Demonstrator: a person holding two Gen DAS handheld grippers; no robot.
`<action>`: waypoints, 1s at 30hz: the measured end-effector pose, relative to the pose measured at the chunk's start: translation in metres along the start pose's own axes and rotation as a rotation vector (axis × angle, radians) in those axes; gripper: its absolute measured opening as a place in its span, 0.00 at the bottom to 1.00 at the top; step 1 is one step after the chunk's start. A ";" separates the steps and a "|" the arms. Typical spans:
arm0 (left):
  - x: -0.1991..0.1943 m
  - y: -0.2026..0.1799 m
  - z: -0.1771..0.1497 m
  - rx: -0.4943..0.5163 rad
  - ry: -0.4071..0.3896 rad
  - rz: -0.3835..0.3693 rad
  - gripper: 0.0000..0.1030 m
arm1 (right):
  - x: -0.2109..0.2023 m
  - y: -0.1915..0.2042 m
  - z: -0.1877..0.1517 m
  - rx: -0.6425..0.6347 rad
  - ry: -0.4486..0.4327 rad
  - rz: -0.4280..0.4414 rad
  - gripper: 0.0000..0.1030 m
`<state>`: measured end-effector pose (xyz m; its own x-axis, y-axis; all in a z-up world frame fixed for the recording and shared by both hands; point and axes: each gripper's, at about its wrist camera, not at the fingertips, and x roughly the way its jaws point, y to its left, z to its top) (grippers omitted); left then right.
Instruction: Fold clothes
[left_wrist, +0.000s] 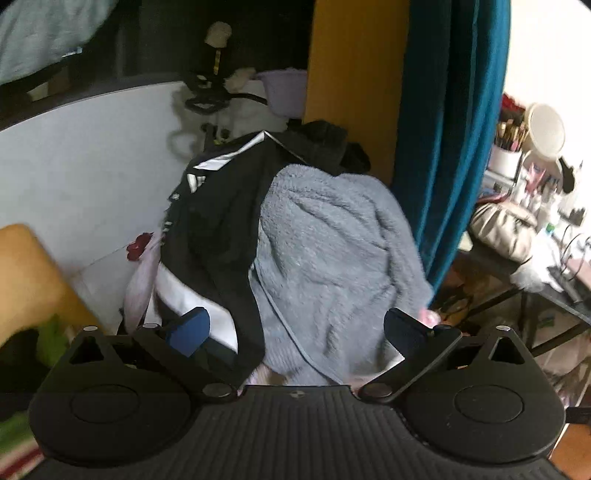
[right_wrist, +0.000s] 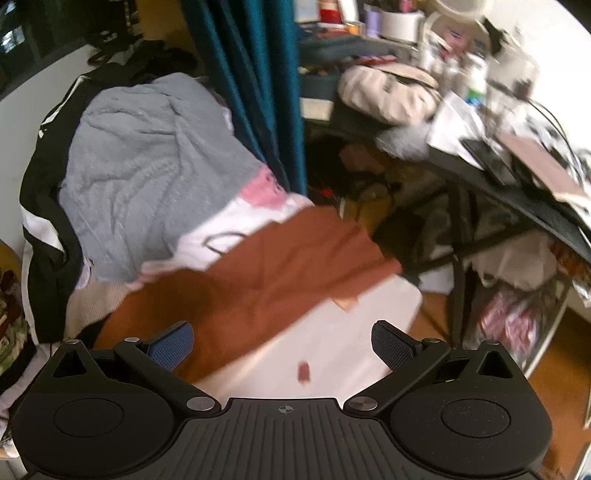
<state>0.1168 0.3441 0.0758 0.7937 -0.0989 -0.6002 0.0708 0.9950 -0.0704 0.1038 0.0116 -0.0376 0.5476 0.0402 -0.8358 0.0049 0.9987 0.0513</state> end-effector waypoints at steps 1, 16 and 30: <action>0.019 0.007 0.008 0.014 0.008 -0.015 0.99 | 0.010 0.011 0.009 -0.003 -0.002 -0.008 0.99; 0.250 0.094 0.106 0.236 0.161 -0.250 0.99 | 0.184 0.179 0.154 0.154 -0.021 -0.111 0.99; 0.285 0.113 0.085 0.243 0.045 -0.362 1.00 | 0.271 0.227 0.179 0.141 0.073 -0.157 0.99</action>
<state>0.4024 0.4298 -0.0351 0.6646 -0.4372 -0.6059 0.4842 0.8696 -0.0965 0.4037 0.2438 -0.1546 0.4684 -0.1083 -0.8768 0.2054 0.9786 -0.0111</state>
